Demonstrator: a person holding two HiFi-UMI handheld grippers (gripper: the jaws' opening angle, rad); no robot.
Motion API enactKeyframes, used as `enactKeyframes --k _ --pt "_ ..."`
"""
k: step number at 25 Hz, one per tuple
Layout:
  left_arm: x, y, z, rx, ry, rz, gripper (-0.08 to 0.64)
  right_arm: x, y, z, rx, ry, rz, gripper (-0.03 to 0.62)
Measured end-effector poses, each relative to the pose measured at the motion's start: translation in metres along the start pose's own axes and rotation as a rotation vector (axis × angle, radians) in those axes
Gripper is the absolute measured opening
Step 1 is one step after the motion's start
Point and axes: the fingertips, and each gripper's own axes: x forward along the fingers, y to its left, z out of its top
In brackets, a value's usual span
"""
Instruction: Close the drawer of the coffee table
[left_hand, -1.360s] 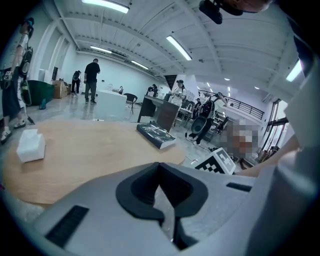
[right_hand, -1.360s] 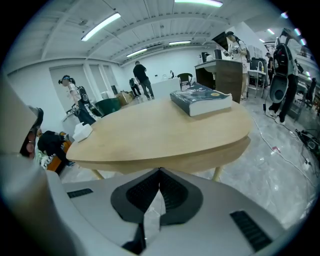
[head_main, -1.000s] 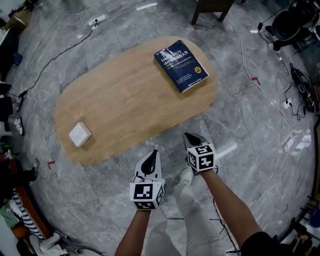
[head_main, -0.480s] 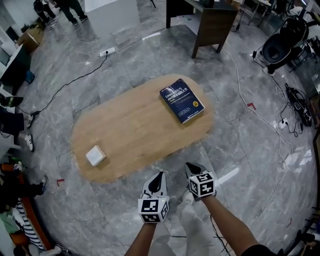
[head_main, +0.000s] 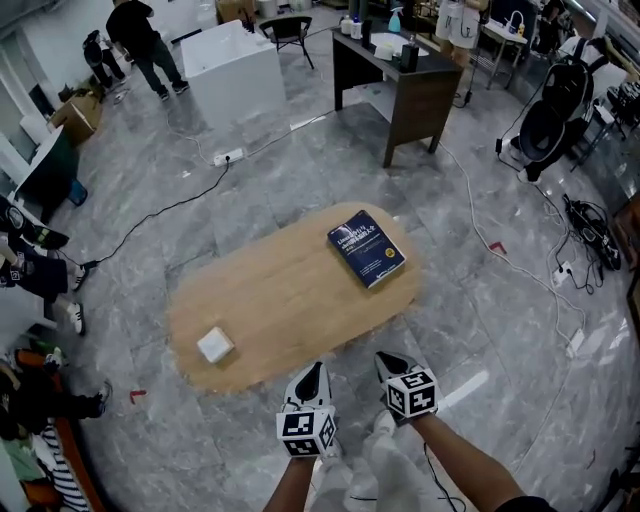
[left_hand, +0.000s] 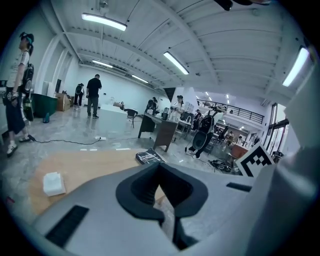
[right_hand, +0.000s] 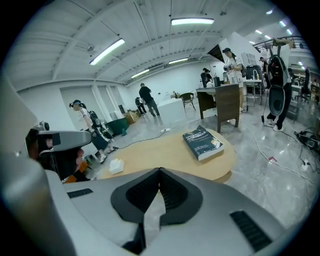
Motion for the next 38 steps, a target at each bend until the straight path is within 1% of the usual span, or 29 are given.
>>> enactKeyframes --k 3,5,7,10,13,18,22,25,30,38 --pt "-0.013 -0.002 0.018 0.004 -0.011 0.003 -0.003 -0.016 0.014 0.017 0.008 -0.028 0.017 0.011" --pt "-0.025 -0.005 0.037 0.024 -0.03 -0.003 -0.003 -0.025 0.025 0.032 0.017 -0.055 0.029 0.012" --pt "-0.037 -0.01 0.057 0.044 -0.058 -0.016 -0.002 -0.035 0.034 0.048 0.007 -0.081 0.033 0.012" --pt "-0.052 -0.016 0.085 0.049 -0.101 -0.027 -0.002 -0.049 0.047 0.074 -0.013 -0.118 0.036 0.012" --pt "-0.063 -0.023 0.105 0.072 -0.126 -0.033 -0.002 -0.064 0.059 0.093 -0.031 -0.147 0.04 0.012" --pt "-0.084 -0.034 0.139 0.108 -0.166 -0.043 -0.003 -0.093 0.08 0.124 -0.086 -0.2 0.052 0.011" --pt "-0.101 -0.043 0.165 0.089 -0.192 -0.059 -0.002 -0.114 0.101 0.143 -0.159 -0.229 0.058 0.011" --pt "-0.114 -0.055 0.187 0.095 -0.231 -0.094 -0.002 -0.13 0.117 0.159 -0.191 -0.27 0.064 0.011" --pt "-0.137 -0.075 0.205 0.139 -0.257 -0.163 -0.003 -0.158 0.147 0.182 -0.245 -0.336 0.078 0.012" --pt "-0.177 -0.082 0.231 0.202 -0.269 -0.221 -0.002 -0.196 0.205 0.223 -0.304 -0.45 0.118 0.012"
